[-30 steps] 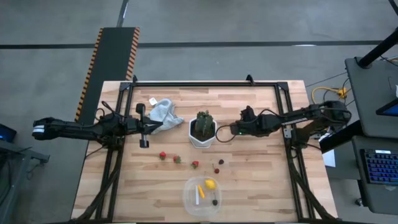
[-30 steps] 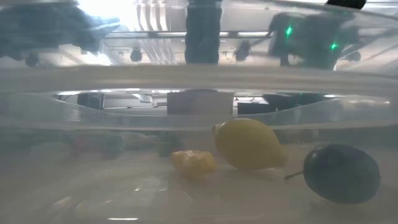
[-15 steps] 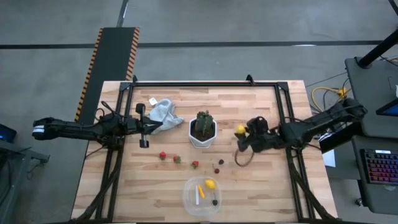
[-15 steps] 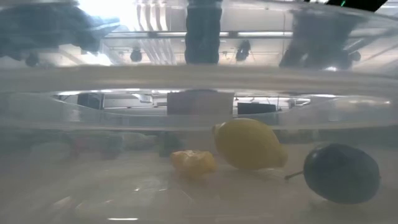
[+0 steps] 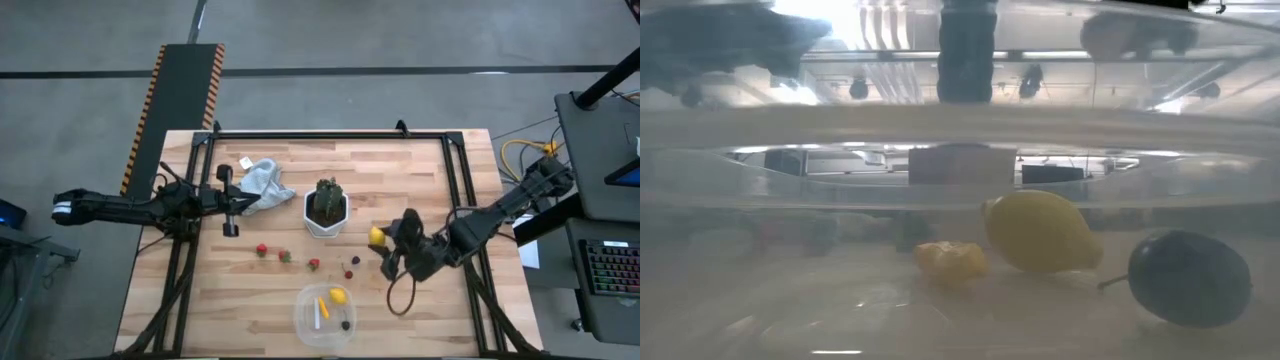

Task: Pick and placing Produce into tupperware
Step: Put the yellow lemon into the transparent bin

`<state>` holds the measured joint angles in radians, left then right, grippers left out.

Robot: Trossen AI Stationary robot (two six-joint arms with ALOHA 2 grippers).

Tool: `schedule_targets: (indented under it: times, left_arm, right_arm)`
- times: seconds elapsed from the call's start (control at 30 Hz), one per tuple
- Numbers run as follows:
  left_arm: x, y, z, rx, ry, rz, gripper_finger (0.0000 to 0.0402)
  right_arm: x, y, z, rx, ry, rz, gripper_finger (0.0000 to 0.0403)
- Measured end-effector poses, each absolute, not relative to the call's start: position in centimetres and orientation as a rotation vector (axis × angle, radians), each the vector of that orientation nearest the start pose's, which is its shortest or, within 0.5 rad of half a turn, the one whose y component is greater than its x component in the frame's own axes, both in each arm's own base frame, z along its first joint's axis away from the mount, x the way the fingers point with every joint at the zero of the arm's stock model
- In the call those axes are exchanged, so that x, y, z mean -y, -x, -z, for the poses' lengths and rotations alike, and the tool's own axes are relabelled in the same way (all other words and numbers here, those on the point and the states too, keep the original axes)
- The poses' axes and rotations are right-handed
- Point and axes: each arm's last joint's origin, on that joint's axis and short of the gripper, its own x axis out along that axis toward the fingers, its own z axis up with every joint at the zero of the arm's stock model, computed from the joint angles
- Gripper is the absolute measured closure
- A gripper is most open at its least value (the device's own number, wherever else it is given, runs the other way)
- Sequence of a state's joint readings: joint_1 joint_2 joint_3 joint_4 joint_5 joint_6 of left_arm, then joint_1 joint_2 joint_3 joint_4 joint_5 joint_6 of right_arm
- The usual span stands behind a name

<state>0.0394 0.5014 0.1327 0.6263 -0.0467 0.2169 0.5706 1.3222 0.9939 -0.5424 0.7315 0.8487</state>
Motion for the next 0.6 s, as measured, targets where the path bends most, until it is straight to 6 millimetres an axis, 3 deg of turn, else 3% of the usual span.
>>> schedule_targets:
  times: [0.23, 0.6]
  left_arm:
    - [-0.7, -13.2, -22.4, 0.265, -0.214, -0.116, 0.0402]
    - [-0.7, -13.1, -22.6, 0.273, -0.213, -0.117, 0.0402]
  right_arm:
    - [-16.8, -27.4, -27.1, -0.634, -0.201, 0.311, 0.0198]
    - [-22.0, -33.9, -25.4, -0.689, -0.139, 0.247, 0.0198]
